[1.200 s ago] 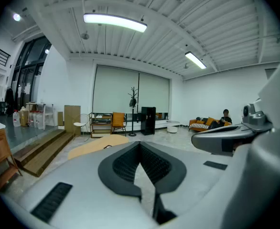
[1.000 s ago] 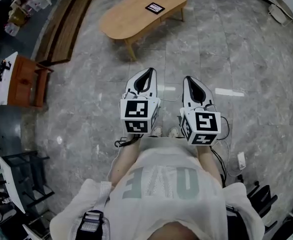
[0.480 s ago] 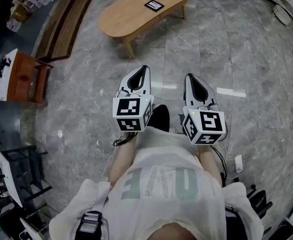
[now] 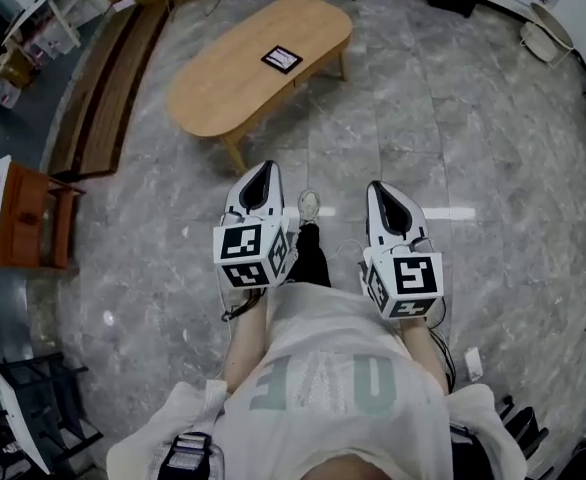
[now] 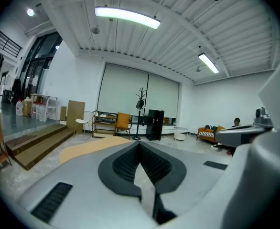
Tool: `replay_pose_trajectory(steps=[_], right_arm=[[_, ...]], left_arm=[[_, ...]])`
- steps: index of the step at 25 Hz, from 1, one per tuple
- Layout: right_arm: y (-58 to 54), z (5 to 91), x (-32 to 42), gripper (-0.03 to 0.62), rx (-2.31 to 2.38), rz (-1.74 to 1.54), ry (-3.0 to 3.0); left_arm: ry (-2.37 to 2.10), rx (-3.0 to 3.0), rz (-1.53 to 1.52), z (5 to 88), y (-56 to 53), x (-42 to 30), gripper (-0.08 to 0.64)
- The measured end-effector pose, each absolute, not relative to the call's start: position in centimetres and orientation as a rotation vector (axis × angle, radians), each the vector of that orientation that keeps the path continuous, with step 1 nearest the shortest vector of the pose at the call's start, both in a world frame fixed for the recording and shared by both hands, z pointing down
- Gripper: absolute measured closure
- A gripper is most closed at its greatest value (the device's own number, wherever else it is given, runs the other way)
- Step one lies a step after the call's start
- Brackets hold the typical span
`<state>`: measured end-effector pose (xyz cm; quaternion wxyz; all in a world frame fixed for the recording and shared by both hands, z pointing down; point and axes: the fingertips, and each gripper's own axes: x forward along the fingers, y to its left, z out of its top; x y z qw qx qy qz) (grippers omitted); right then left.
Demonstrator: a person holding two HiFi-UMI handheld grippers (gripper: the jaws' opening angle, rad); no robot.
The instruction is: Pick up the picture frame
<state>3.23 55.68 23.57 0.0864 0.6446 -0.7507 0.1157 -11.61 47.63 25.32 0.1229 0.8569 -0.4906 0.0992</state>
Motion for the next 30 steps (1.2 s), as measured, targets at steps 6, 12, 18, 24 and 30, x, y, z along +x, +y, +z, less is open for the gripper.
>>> replay_pose_trajectory(steps=[6, 12, 18, 24, 30], right_arm=[[41.5, 23.6, 5.5, 0.588, 1.923, 0.342, -2.173], [24.6, 20.4, 6.1, 0.588, 1.901, 0.312, -2.261], [13.1, 16.9, 6.8, 0.588, 1.97, 0.262, -2.339], [7.4, 18.8, 9.8, 0.588, 1.93, 0.324, -2.341], [2.9, 18.2, 11.1, 0.588, 1.813, 0.258, -2.453]], left_arm=[[-1.366, 2.552, 0.284, 24.9, 33.6, -8.4, 0.552], [-1.286, 2.595, 0.224, 22.2, 18.8, -4.9, 0.552], [-1.287, 2.664, 0.24, 19.1, 7.0, -2.9, 0.552], [-1.272, 2.715, 0.276, 18.4, 2.2, 2.5, 0.552], [-1.349, 2.698, 0.222, 17.5, -0.9, 5.3, 0.552]])
